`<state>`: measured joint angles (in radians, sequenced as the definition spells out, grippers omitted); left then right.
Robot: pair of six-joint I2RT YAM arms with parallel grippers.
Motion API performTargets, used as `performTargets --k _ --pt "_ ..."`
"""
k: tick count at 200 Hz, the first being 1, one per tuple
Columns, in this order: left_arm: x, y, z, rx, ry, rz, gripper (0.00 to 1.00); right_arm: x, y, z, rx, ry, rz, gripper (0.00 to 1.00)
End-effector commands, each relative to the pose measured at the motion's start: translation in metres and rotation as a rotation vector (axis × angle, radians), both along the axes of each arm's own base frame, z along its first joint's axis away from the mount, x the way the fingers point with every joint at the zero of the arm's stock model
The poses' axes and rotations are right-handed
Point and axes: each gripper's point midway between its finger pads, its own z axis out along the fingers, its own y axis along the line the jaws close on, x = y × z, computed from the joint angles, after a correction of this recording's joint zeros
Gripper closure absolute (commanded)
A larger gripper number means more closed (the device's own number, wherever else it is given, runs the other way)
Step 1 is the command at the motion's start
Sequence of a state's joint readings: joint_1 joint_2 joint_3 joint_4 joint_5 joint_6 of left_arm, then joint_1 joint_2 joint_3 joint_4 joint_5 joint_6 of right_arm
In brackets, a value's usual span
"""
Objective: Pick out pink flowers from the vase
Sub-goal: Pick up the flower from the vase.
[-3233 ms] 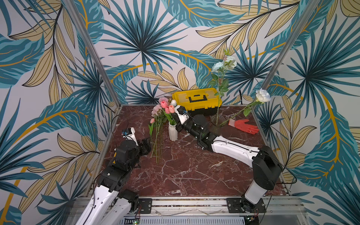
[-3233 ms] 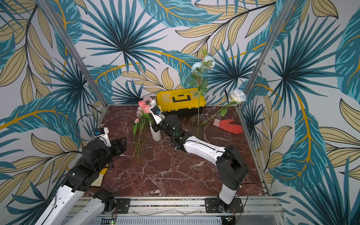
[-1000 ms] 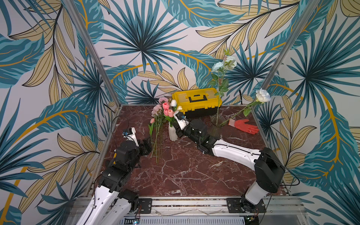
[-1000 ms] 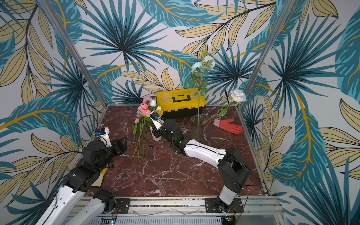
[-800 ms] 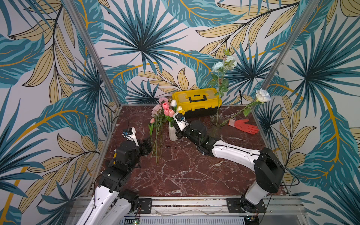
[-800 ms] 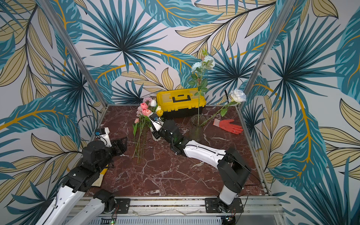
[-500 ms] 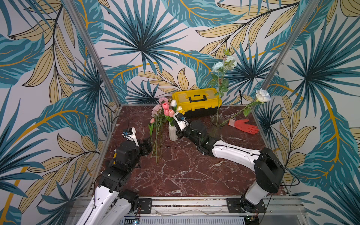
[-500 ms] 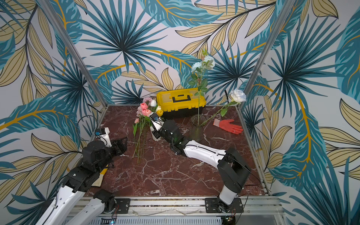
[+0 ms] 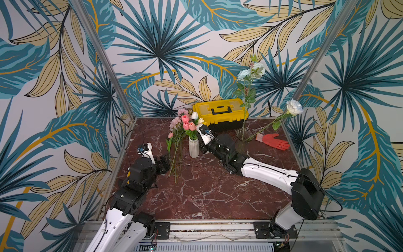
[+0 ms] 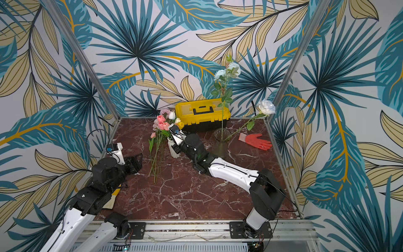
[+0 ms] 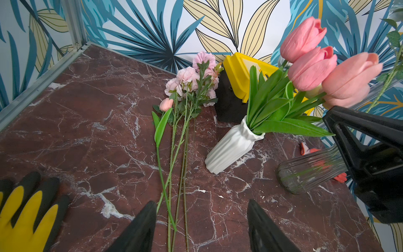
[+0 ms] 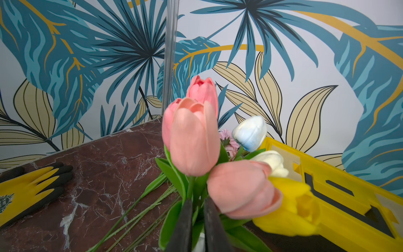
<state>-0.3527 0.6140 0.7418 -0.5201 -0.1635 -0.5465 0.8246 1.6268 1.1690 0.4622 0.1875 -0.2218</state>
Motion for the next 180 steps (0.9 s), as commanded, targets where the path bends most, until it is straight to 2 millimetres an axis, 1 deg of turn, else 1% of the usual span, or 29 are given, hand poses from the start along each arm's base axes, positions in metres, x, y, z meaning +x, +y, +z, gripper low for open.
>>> performTargets --k 1,43,64,100,132,155,180 --pt "-0.001 -0.001 -0.005 0.015 -0.008 -0.011 0.33 0.004 -0.006 -0.007 -0.017 0.009 -0.034 0.86" --pt "-0.001 0.0 -0.005 0.014 -0.009 -0.01 0.33 0.0 -0.005 -0.011 -0.002 0.034 -0.015 0.8" --pt "-0.002 0.0 -0.006 0.012 -0.009 -0.01 0.33 -0.005 -0.005 -0.014 0.006 0.035 0.002 0.78" --pt "-0.002 0.0 -0.005 0.011 -0.011 -0.01 0.33 -0.008 -0.007 -0.021 -0.017 0.045 0.007 0.78" --pt "-0.002 0.0 -0.006 0.012 -0.011 -0.01 0.33 -0.001 -0.013 -0.021 -0.017 0.047 -0.042 0.81" --pt "-0.003 0.0 -0.006 0.012 -0.011 -0.01 0.33 0.002 -0.008 -0.017 -0.011 0.041 -0.037 0.8" --pt "-0.003 0.0 -0.006 0.011 -0.013 -0.01 0.33 0.01 -0.001 -0.015 -0.007 0.035 -0.044 0.77"
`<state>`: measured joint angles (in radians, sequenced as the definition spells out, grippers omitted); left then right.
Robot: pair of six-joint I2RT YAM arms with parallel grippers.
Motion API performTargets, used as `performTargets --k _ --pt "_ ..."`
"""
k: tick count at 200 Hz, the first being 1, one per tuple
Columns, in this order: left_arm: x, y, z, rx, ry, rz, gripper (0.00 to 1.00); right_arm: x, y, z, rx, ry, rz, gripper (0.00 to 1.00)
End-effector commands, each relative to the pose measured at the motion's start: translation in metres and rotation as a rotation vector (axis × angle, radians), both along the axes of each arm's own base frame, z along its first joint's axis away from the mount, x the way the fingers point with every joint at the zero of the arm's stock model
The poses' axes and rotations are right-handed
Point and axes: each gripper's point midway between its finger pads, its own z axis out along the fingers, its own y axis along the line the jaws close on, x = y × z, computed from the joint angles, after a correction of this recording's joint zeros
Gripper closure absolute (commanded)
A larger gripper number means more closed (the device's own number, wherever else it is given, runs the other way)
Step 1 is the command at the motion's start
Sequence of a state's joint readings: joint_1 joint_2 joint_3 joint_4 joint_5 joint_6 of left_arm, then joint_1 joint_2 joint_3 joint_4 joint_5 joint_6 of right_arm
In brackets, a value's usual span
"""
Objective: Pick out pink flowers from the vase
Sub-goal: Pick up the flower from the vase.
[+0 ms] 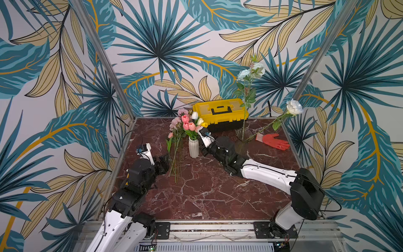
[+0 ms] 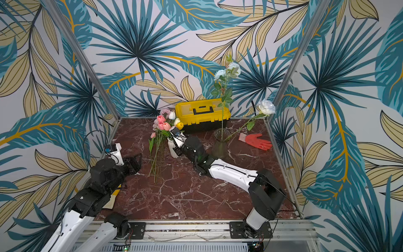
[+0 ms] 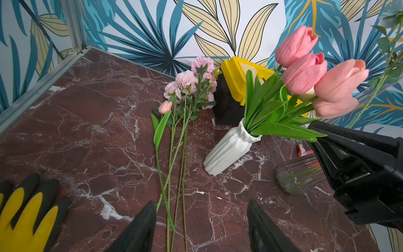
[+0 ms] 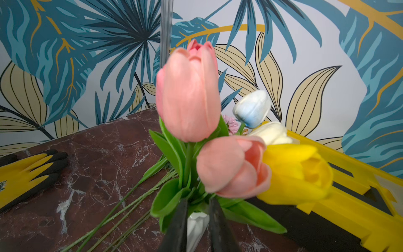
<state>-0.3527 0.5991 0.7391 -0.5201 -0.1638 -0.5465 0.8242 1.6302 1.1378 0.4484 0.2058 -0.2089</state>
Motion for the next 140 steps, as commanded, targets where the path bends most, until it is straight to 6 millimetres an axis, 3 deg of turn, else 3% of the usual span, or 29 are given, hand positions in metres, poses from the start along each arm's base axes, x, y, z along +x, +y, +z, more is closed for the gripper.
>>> performTargets --k 1,62,88,140 --pt "-0.001 -0.001 -0.009 0.016 0.0 -0.011 0.33 0.01 0.004 0.005 0.019 -0.005 -0.024 0.77" --pt "-0.002 0.0 -0.007 0.017 -0.006 -0.011 0.33 0.024 0.02 0.002 0.021 -0.005 -0.018 0.75" --pt "-0.002 -0.001 -0.007 0.015 -0.008 -0.015 0.33 0.032 0.016 0.001 0.045 0.003 -0.046 0.75" --pt "-0.001 -0.001 -0.006 0.016 -0.008 -0.015 0.33 0.041 0.012 0.005 0.128 0.019 -0.039 0.87"
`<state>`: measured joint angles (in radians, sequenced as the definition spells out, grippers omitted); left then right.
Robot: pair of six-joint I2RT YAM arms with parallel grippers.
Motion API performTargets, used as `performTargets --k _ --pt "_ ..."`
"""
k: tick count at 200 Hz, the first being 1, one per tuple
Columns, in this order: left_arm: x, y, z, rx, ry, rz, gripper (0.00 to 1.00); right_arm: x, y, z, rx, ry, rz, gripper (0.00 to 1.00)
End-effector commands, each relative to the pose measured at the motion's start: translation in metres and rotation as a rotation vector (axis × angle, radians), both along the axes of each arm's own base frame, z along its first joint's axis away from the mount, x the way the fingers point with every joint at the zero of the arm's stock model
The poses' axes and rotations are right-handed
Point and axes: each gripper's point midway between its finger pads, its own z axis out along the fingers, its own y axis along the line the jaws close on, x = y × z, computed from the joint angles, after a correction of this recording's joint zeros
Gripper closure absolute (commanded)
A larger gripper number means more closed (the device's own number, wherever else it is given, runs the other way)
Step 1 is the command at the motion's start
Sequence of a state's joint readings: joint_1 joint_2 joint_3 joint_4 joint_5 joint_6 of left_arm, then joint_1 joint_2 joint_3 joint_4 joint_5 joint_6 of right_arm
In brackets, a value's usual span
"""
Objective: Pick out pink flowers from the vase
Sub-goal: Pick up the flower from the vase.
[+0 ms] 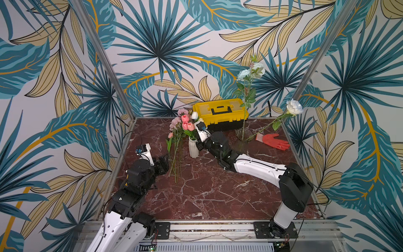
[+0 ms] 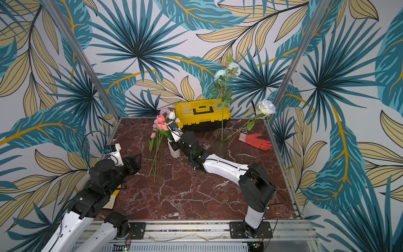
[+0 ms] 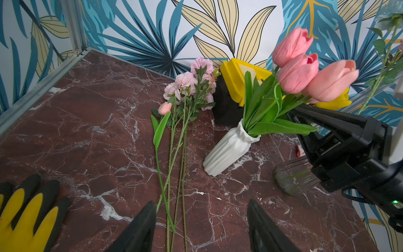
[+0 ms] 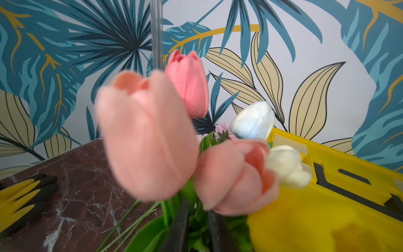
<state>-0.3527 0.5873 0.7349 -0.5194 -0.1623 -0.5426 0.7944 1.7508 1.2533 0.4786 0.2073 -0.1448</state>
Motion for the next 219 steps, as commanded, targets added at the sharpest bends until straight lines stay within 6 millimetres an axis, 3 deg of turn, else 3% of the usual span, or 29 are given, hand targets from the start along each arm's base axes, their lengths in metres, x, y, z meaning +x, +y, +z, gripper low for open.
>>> performTargets --k 1,42,62,94,153,219 --pt "0.0 -0.002 -0.007 0.016 0.001 -0.013 0.33 0.008 0.001 0.005 0.059 -0.001 -0.001 0.87" --pt "0.0 -0.002 -0.007 0.017 0.001 -0.017 0.33 0.007 0.0 0.002 0.051 0.003 0.005 0.9" --pt "0.0 -0.002 -0.007 0.017 0.001 -0.017 0.33 0.009 0.002 0.001 0.047 0.006 0.002 0.81" --pt "0.001 -0.003 -0.007 0.018 0.002 -0.019 0.33 0.014 0.004 -0.001 0.048 0.008 -0.004 0.8" --pt "0.001 -0.002 -0.007 0.021 0.004 -0.017 0.33 0.011 0.002 0.003 0.067 -0.002 0.002 0.96" --pt "0.0 -0.001 -0.006 0.026 -0.003 -0.015 0.33 -0.001 -0.011 0.027 0.087 -0.03 0.002 0.96"
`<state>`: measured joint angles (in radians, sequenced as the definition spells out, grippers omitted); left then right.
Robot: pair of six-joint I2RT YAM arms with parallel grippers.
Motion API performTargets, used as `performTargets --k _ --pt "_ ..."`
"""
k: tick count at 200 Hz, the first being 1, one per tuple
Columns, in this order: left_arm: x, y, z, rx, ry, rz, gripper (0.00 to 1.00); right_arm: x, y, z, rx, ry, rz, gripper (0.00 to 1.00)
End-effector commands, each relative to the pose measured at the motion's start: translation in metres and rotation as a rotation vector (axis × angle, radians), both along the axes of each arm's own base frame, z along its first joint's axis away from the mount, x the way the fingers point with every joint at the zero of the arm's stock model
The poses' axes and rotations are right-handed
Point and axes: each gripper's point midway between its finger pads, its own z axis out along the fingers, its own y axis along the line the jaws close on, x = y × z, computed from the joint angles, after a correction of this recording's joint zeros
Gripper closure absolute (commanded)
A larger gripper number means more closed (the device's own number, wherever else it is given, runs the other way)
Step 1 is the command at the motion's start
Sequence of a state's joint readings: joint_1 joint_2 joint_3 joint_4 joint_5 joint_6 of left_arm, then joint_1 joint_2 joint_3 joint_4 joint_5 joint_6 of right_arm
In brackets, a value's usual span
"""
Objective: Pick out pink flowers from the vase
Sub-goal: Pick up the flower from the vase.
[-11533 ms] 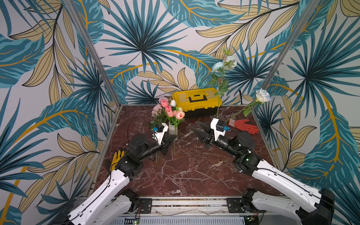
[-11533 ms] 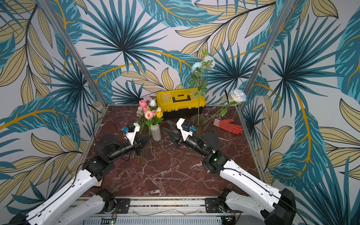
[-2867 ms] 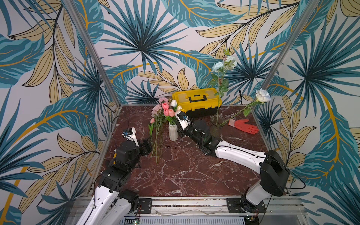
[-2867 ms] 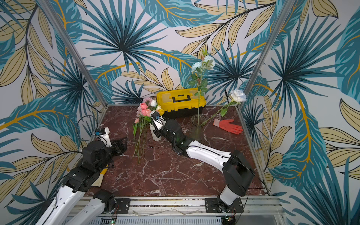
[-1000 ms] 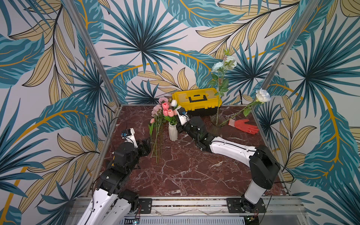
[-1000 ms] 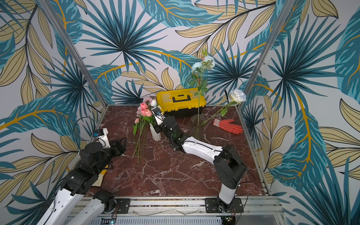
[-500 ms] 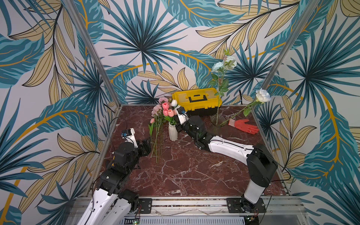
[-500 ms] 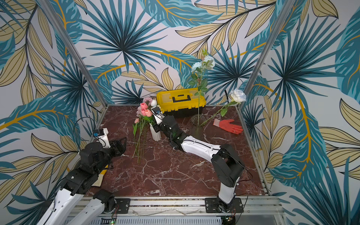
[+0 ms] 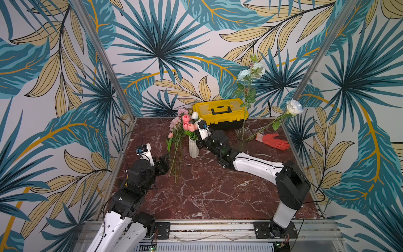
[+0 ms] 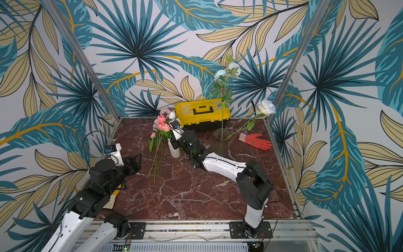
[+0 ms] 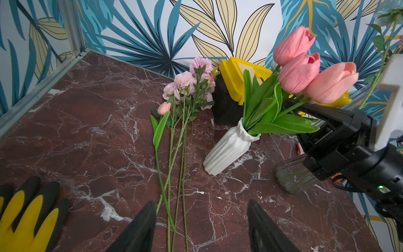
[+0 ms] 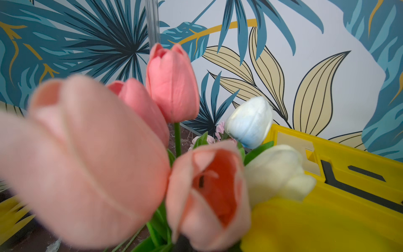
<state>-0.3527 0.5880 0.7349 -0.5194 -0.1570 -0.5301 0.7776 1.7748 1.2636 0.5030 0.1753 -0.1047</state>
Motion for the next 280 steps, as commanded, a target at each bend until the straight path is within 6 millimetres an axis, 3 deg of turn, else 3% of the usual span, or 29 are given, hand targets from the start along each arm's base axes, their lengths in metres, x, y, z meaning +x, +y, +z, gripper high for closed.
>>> performTargets --k 1,85,138,186,235,280 --pt "0.0 0.0 -0.005 0.016 -0.003 -0.004 0.33 -0.008 -0.013 0.03 0.045 -0.047 -0.012 0.96" --pt "0.0 0.002 -0.002 0.027 -0.015 0.003 0.33 -0.017 -0.022 0.059 0.062 -0.082 -0.017 0.94" --pt "-0.001 -0.001 0.006 0.032 -0.032 -0.019 0.33 -0.026 -0.03 0.099 0.028 -0.11 -0.012 0.95" --pt "-0.003 -0.015 0.023 0.028 -0.064 -0.11 0.3 -0.038 -0.04 0.144 -0.002 -0.141 -0.004 0.95" --pt "-0.016 -0.045 0.046 0.052 -0.13 -0.322 0.31 -0.073 -0.057 0.202 0.034 -0.217 0.065 0.98" --pt "-0.026 -0.078 0.073 0.108 -0.239 -0.556 0.3 -0.115 -0.072 0.218 0.075 -0.214 0.176 1.0"
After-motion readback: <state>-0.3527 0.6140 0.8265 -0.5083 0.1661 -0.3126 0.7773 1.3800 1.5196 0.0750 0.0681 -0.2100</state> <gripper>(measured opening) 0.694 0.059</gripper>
